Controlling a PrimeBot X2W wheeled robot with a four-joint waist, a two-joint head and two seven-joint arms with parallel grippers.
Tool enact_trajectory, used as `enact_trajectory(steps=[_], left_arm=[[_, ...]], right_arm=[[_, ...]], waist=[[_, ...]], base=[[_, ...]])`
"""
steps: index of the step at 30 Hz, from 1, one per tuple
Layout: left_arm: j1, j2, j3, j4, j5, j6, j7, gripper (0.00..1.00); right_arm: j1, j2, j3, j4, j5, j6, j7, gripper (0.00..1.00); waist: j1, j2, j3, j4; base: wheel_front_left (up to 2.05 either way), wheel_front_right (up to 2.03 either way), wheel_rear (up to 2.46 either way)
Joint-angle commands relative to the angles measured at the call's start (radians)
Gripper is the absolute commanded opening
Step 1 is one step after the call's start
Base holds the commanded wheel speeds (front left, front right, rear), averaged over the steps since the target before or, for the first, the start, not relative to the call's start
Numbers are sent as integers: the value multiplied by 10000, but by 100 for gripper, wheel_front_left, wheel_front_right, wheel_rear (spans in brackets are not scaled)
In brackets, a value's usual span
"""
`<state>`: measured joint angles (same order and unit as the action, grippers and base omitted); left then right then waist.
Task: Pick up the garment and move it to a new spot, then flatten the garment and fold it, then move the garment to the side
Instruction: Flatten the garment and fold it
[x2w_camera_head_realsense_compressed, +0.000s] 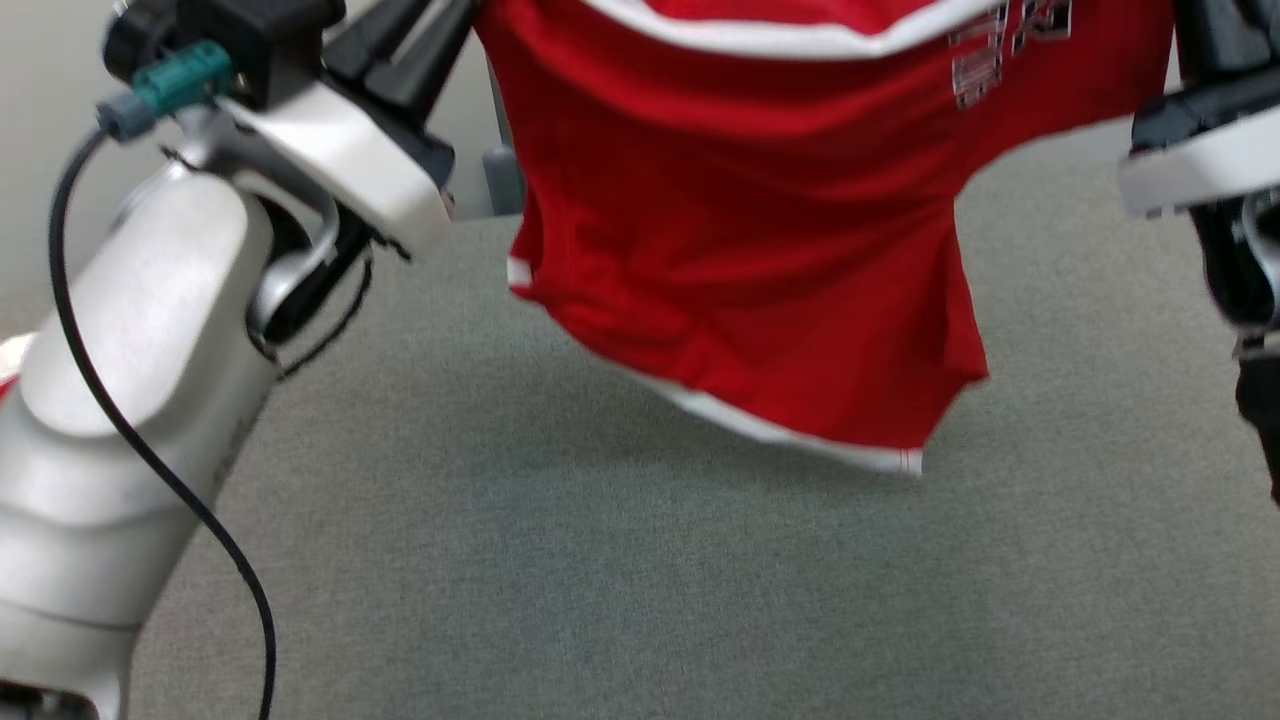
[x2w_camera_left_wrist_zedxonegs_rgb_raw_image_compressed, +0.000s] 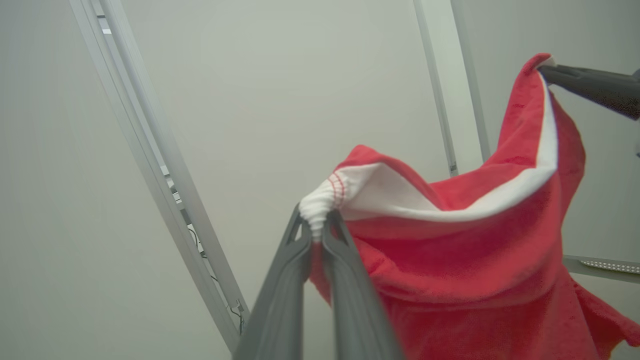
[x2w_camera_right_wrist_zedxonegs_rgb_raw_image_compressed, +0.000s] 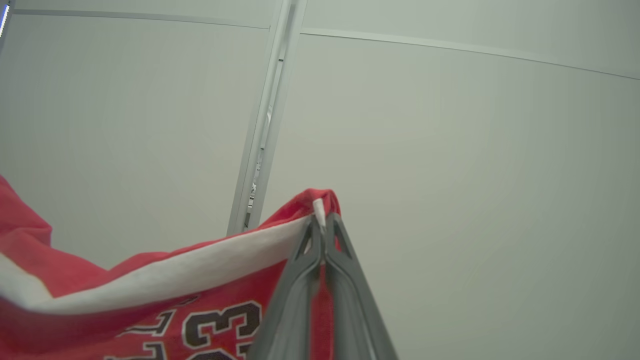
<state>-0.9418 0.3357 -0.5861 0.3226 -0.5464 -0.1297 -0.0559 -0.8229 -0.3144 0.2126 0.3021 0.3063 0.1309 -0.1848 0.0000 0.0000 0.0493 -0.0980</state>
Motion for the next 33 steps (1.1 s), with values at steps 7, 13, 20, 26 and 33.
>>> enact_trajectory(steps=[7, 13, 20, 26, 33], left_arm=[[-4470, 131, -687, 2975, 1342, 151, -1890, 0], [-6178, -155, -84, 3182, 2621, 734, -2092, 0], [-6111, -365, 742, 2250, 3666, 540, -2078, 0], [-4751, -454, 842, 1580, 3465, 69, -2082, 0], [-1744, 321, 315, -6, 2753, 9, -2082, 0]], right_arm=[[-5054, 411, 989, 3140, -1078, -3, -749, 0], [-7133, 876, 797, 3469, -1938, -3, -823, 0], [-7279, 1289, 91, 2751, -2919, -3, -800, 0], [-6080, 943, 371, 2289, -2653, -3, -804, 0], [-2940, 80, 340, 1025, -1699, -3, -803, 0]], waist=[[0, 0, 3861, -161], [0, 0, 5267, -376], [0, 0, 6521, -423], [0, 0, 6689, -199], [0, 0, 5752, 10]], base=[[0, 0, 0], [0, 0, 0], [0, 0, 0], [0, 0, 0], [0, 0, 0]])
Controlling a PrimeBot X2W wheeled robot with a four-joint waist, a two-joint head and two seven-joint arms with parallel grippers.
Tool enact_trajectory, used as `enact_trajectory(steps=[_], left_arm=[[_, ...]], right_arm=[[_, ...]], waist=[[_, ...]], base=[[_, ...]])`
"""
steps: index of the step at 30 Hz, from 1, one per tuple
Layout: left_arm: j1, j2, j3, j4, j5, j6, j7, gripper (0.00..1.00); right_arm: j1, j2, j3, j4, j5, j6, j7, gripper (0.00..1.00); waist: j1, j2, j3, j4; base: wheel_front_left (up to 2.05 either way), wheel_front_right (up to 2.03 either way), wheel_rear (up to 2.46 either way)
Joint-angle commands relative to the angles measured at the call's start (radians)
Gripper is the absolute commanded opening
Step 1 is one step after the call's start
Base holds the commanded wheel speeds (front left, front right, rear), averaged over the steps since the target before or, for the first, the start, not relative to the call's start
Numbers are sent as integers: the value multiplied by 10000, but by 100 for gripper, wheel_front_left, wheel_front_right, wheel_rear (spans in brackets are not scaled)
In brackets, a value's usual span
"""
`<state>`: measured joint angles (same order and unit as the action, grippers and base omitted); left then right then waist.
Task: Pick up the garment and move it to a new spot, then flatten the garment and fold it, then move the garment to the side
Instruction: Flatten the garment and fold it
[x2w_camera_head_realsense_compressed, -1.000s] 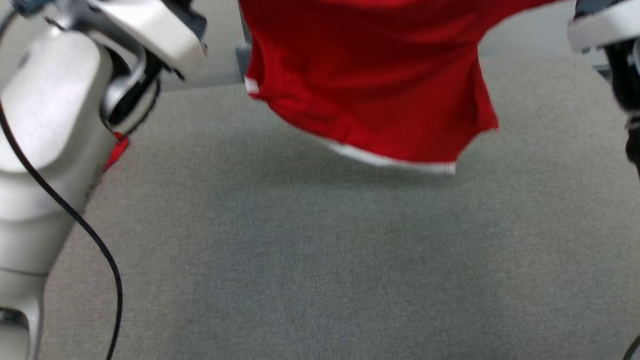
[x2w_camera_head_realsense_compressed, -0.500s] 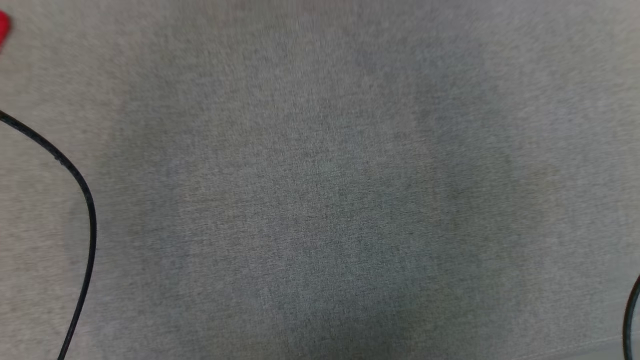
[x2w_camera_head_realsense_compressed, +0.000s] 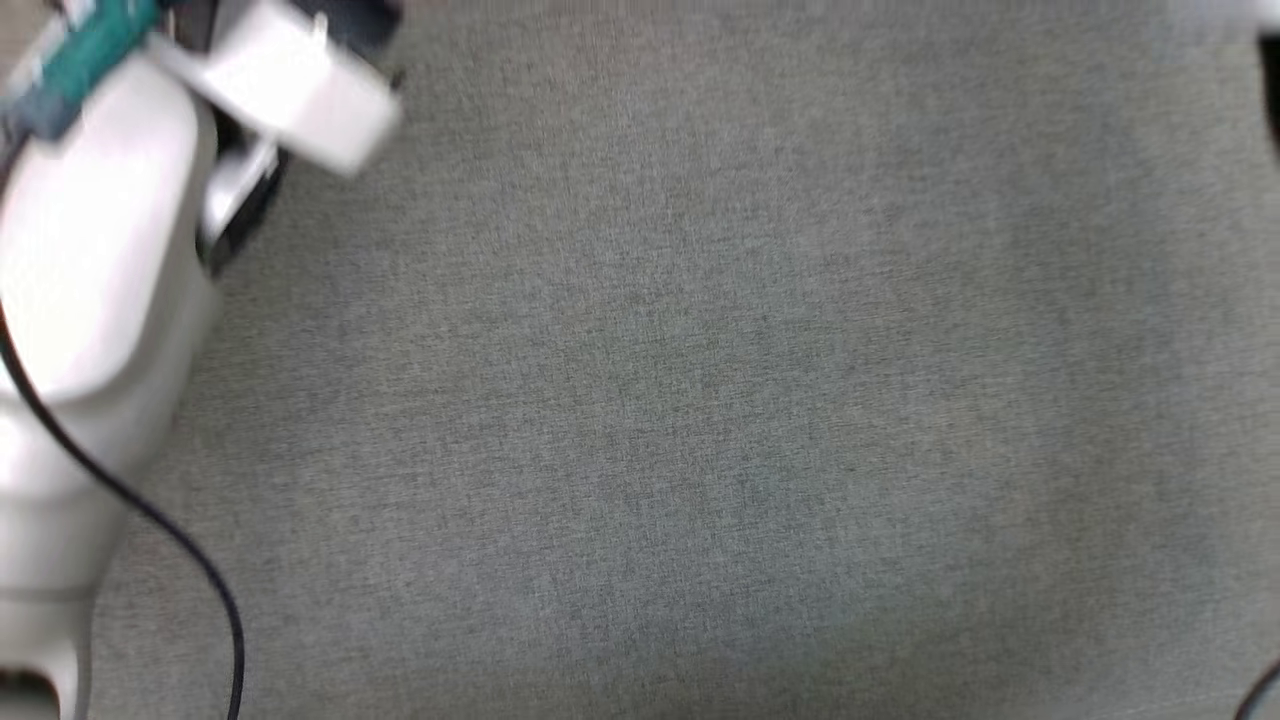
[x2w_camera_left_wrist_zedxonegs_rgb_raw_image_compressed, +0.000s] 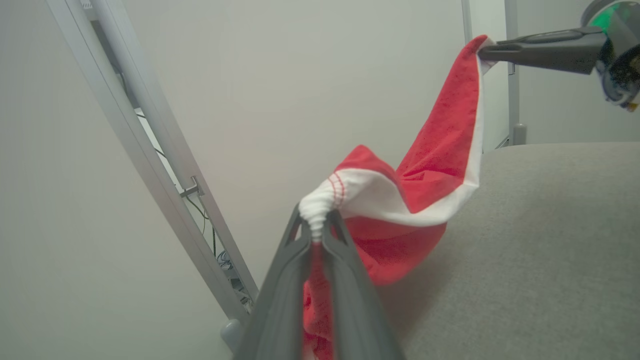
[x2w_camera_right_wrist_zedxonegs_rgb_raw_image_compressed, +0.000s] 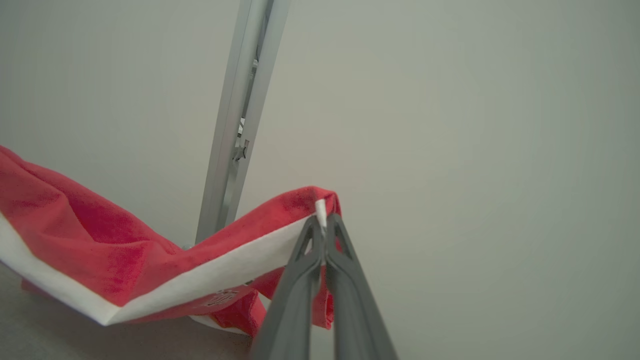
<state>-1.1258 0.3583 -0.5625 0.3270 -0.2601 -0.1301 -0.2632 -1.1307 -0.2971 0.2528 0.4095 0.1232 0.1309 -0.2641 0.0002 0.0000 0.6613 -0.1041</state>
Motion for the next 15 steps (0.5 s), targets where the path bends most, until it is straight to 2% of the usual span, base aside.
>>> enact_trajectory(steps=[1, 7, 10, 15], left_arm=[[669, 220, 139, -203, -214, 11, -9, 0], [3716, 587, 102, -1254, -199, 8, -9, 0], [4969, 581, -18, -1632, -31, 7, -10, 0], [6591, 555, -284, -1899, 453, 73, -10, 0]], right_arm=[[734, -166, -62, -84, 434, -3, -9, 0], [3784, -642, -46, 26, 2002, -3, -9, 0], [4979, -862, 36, 74, 2636, -4, -10, 0], [6533, -1202, -15, -98, 3097, -4, -10, 0]], waist=[[-2, 0, -577, 78], [-2, 0, -1833, 120], [-2, 0, -2419, 155], [-2, 0, -3335, 151]], base=[[0, 0, 0], [0, 0, 0], [0, 0, 0], [0, 0, 0]])
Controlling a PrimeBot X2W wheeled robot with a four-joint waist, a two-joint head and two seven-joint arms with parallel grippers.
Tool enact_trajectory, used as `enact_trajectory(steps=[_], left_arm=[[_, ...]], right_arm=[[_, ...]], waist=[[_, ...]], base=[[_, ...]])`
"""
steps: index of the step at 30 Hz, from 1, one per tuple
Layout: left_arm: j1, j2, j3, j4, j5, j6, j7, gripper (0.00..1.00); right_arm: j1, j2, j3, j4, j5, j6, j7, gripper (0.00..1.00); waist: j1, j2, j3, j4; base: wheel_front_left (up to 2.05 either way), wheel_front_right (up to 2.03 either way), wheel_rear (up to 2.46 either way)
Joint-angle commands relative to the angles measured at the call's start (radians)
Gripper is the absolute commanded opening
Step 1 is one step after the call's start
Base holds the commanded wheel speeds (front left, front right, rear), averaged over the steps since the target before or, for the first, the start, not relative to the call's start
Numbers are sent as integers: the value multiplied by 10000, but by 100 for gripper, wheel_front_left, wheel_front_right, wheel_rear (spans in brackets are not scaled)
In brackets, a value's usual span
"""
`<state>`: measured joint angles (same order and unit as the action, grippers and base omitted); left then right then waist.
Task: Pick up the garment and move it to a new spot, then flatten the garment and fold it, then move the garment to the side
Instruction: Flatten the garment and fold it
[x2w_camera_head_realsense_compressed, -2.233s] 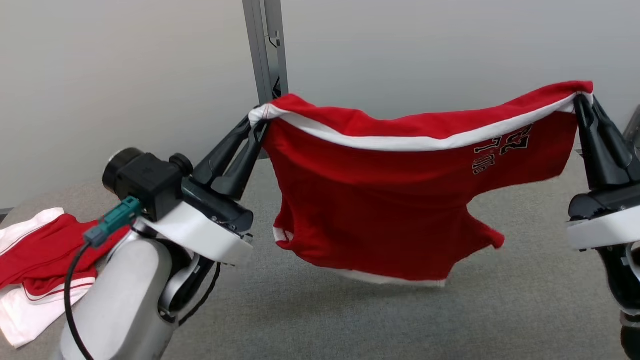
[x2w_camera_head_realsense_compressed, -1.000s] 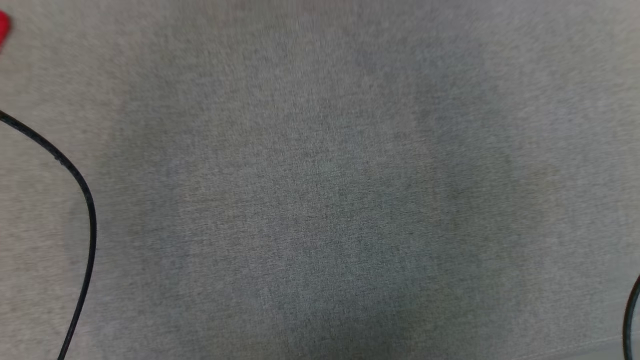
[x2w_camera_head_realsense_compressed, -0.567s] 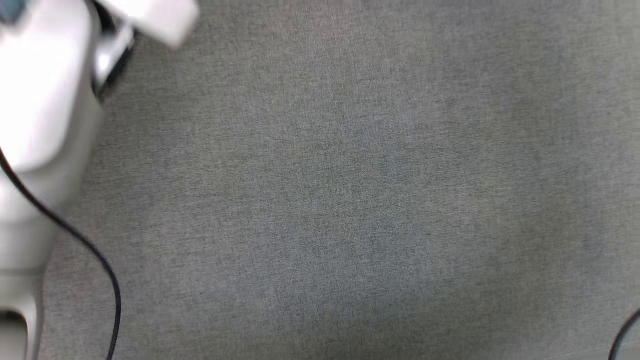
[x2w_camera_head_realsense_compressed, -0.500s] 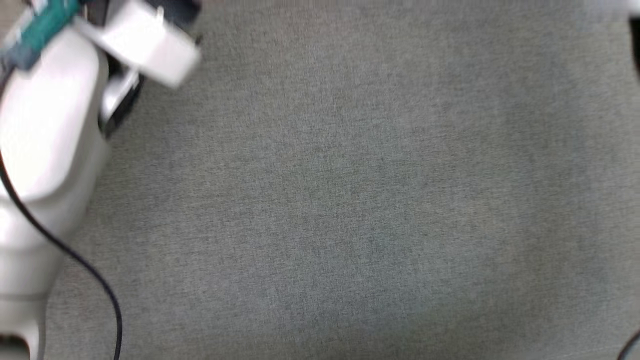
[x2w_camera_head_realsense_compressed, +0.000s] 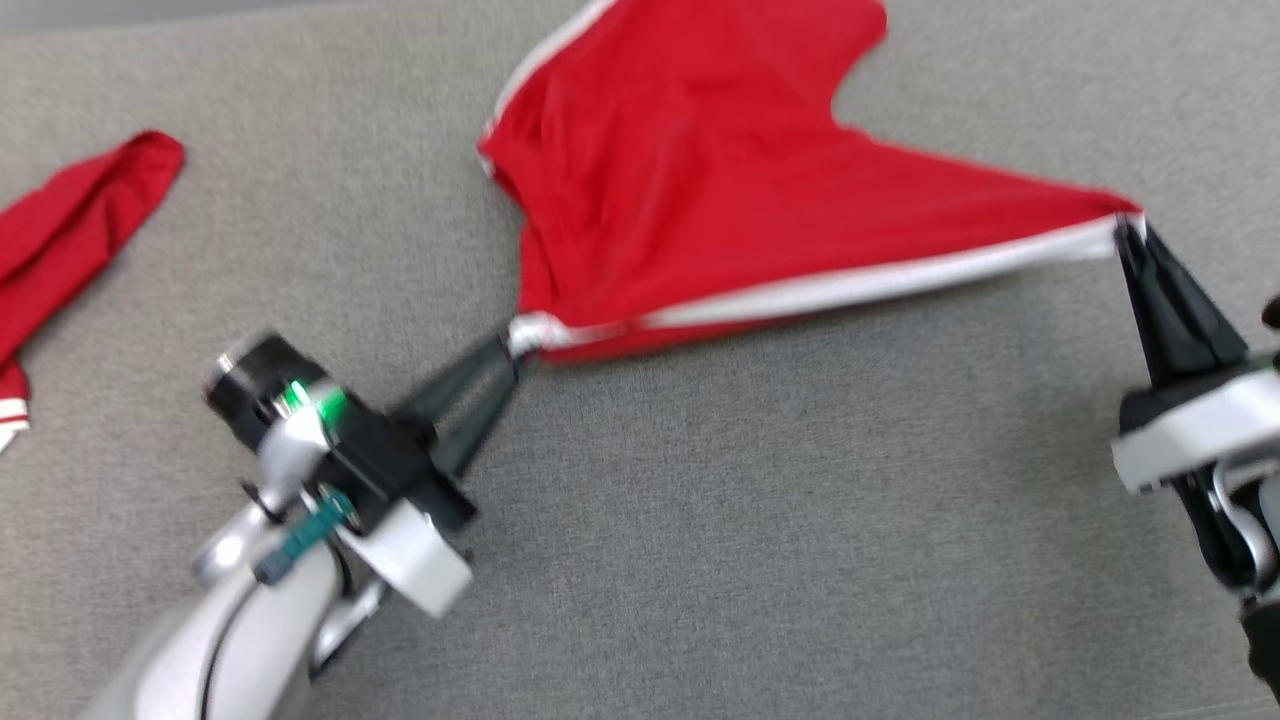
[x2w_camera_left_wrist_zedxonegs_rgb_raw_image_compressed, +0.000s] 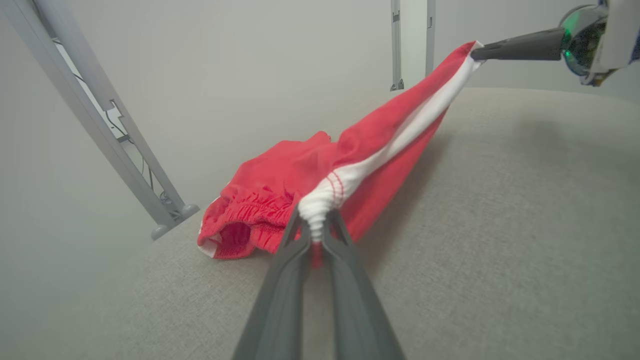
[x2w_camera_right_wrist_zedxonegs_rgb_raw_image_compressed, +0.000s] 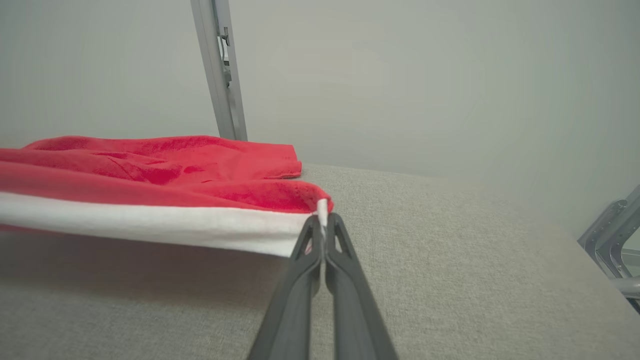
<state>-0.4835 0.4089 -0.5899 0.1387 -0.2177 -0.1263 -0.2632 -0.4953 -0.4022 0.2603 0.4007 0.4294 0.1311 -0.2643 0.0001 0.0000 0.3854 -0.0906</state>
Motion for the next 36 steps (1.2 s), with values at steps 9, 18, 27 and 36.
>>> enact_trajectory(steps=[9, 18, 27, 36], left_arm=[[2390, -176, -228, 273, -334, 195, -8, 0], [3764, -362, -624, -631, -1221, 352, 1275, 0], [2899, -1384, -379, -1204, -4346, 23, 2735, 0], [1440, -3004, 806, -539, -7334, 90, 3322, 0]], right_arm=[[2381, -529, -498, -514, 146, -18, 22, 0], [4479, -597, -1449, -2149, 483, -28, 1000, 0], [2660, -27, -1939, -2030, -19, -8, 3680, 0], [-1219, 127, -1214, 290, -1015, -6, 4445, 0]], waist=[[-1, 0, -1923, 36], [-1, 0, -2398, 324], [-1, 0, -1538, 679], [-1, 0, -170, 1357]], base=[[0, 0, 0], [0, 0, 0], [0, 0, 0], [0, 0, 0]])
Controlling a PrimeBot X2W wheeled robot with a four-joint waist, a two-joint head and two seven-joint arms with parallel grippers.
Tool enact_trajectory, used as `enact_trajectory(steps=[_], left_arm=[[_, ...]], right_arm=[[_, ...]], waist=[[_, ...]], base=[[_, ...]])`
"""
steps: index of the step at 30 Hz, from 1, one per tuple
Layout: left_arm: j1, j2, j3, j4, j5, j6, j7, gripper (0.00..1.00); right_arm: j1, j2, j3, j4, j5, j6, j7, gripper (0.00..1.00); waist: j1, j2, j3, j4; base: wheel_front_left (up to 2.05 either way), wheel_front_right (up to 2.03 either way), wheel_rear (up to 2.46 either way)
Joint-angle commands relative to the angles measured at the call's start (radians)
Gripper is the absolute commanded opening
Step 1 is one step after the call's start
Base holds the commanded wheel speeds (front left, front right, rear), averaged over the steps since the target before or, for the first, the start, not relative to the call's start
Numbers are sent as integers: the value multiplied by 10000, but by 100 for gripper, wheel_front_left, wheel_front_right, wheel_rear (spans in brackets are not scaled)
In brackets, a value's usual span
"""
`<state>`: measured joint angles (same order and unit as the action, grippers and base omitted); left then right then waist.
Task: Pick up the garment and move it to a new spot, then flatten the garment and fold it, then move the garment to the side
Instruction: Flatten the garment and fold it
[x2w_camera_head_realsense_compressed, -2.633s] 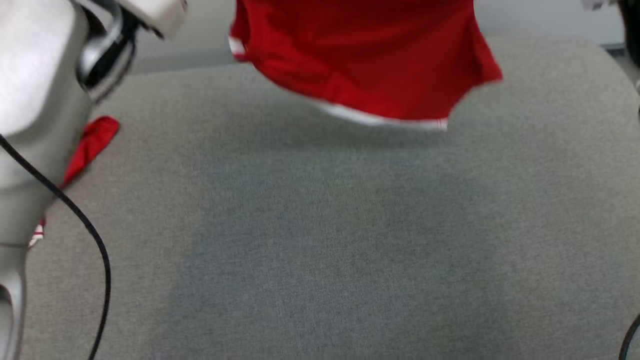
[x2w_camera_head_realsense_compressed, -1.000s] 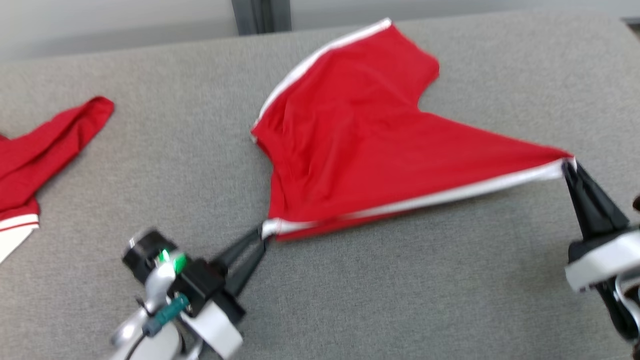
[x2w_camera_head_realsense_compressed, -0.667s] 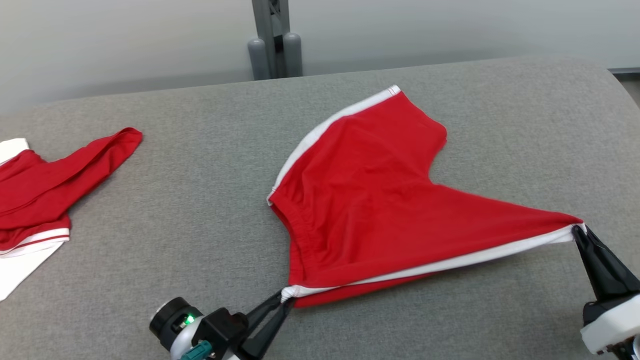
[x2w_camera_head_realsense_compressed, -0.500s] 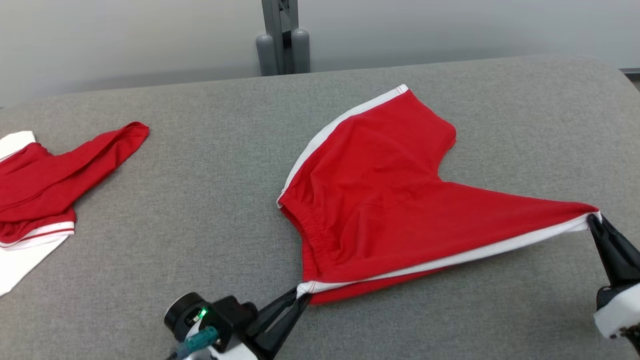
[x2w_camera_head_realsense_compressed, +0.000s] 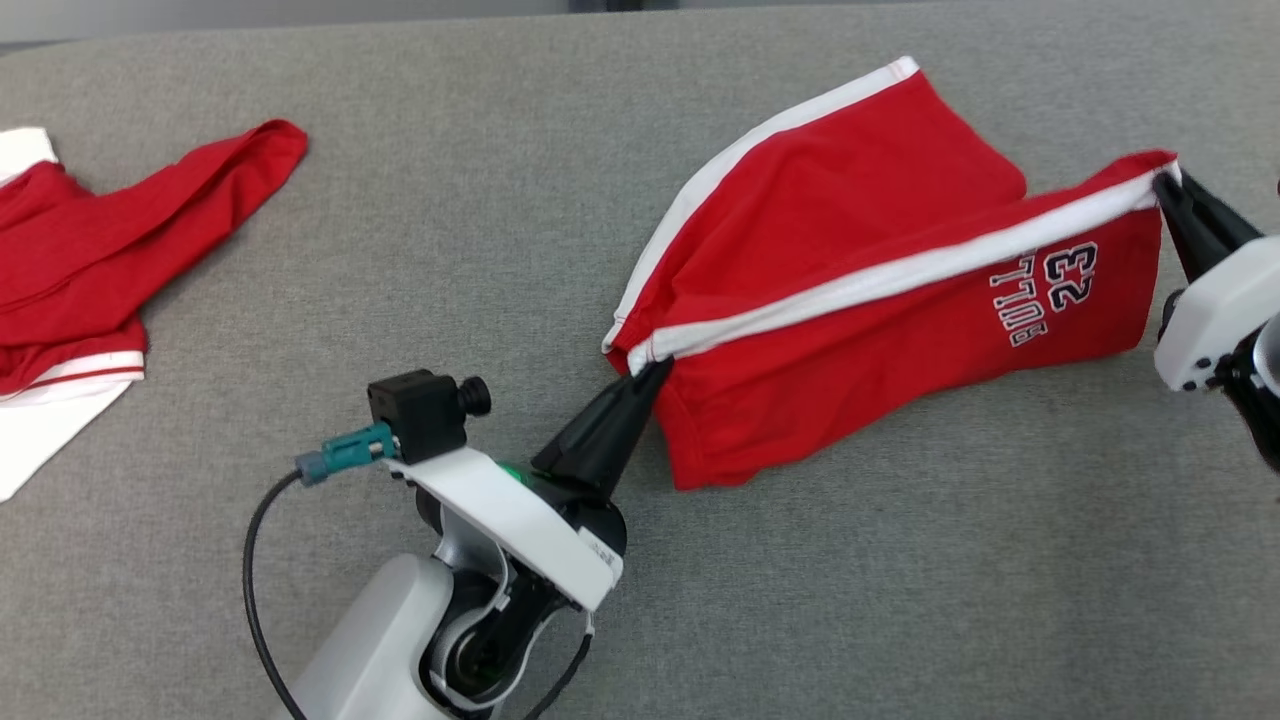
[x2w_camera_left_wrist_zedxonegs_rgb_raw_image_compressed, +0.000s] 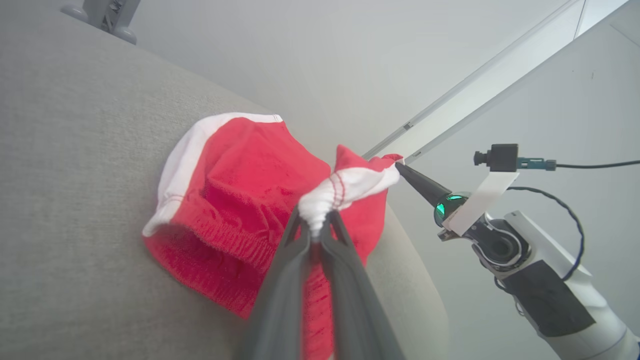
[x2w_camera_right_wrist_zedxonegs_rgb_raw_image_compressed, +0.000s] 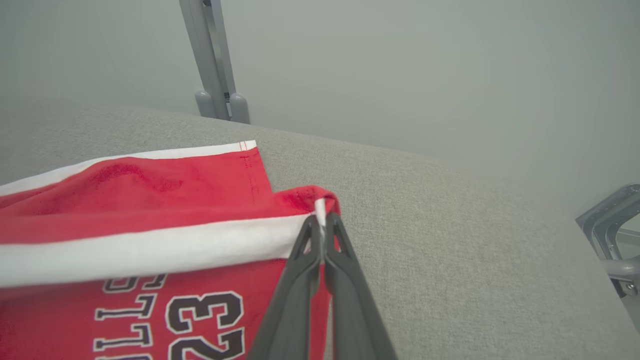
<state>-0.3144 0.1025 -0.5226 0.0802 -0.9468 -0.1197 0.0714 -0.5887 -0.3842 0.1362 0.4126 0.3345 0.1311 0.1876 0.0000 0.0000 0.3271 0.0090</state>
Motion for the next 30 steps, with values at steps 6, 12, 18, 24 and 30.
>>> enact_trajectory(steps=[6, 12, 18, 24, 30], left_arm=[[-1278, -306, 474, 690, -293, 334, -447, 0], [-2200, -460, 282, 1417, -872, 665, -474, 0], [-2726, -492, -36, 1749, -1032, 1082, -467, 0], [-3060, -458, -303, 2173, -1054, 1273, -816, 0], [-3298, -429, -461, 2645, -836, 1579, -1390, 0]], right_arm=[[-2203, -236, 738, 1836, -390, -8, -560, 0], [-4188, -2, 1600, 3656, -599, -6, -1044, 0], [-5449, 164, 2167, 4785, -854, -8, -1430, 0], [-6356, 379, 2679, 6144, -1049, -6, -1785, 0], [-6679, 532, 3367, 6882, -973, -6, -2612, 0]], waist=[[0, 0, 1041, 891], [0, 0, 1696, 1238], [0, 0, 2127, 1418], [0, 0, 2381, 1550], [0, 0, 2364, 1570]], base=[[0, 0, 0], [0, 0, 0], [0, 0, 0], [0, 0, 0], [0, 0, 0]])
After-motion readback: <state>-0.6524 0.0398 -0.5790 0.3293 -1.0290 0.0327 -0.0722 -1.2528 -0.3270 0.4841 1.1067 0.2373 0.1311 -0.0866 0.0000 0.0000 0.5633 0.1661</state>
